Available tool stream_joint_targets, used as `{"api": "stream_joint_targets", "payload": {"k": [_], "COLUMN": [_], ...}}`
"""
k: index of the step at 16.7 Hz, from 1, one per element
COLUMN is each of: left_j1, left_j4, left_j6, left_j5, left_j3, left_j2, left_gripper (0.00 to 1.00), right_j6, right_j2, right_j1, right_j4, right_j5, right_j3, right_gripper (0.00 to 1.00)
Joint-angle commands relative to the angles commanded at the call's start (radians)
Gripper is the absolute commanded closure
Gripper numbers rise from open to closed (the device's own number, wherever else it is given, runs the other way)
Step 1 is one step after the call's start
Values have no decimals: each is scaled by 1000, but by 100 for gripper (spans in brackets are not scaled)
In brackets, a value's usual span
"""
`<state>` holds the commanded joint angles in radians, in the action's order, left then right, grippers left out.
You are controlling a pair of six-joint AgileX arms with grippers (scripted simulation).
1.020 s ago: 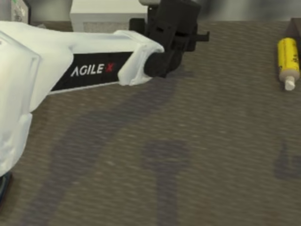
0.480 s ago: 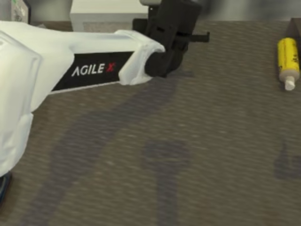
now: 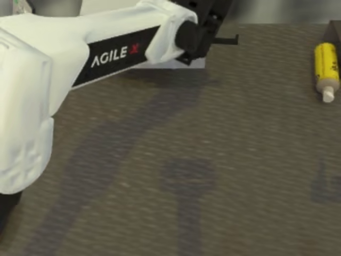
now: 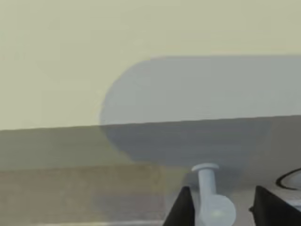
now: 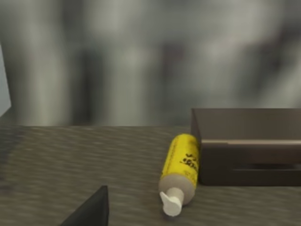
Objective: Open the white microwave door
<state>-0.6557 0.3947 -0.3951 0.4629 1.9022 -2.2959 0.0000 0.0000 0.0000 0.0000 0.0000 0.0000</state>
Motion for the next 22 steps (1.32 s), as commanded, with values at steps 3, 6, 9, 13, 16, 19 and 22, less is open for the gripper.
{"api": "stream_joint_targets", "payload": {"k": [3,6,9,13,16,19,22], "left_j1": [20,41,57,63,63,63,63], "left_j4": [250,472,617,666,666,666,666], "left_j6": [-50,-94,-126,-137,-137,-137,-137], "left_j5": [-59,-116,-160,-177,-177,-177,-177], "left_j3": [169,317,420,459,459,459,459], "left_j2": [-50,-87,-113,-124,-124,-124,-124], "left_gripper": [100,100,100,100,100,100,100], "right_j6": [0,0,0,0,0,0,0], "right_j2": [0,0,0,0,0,0,0], "right_j1": [0,0,0,0,0,0,0], "right_j4": [0,0,0,0,0,0,0], "right_j5": [0,0,0,0,0,0,0], "right_j3": [0,0,0,0,0,0,0], "right_gripper": [0,0,0,0,0,0,0]}}
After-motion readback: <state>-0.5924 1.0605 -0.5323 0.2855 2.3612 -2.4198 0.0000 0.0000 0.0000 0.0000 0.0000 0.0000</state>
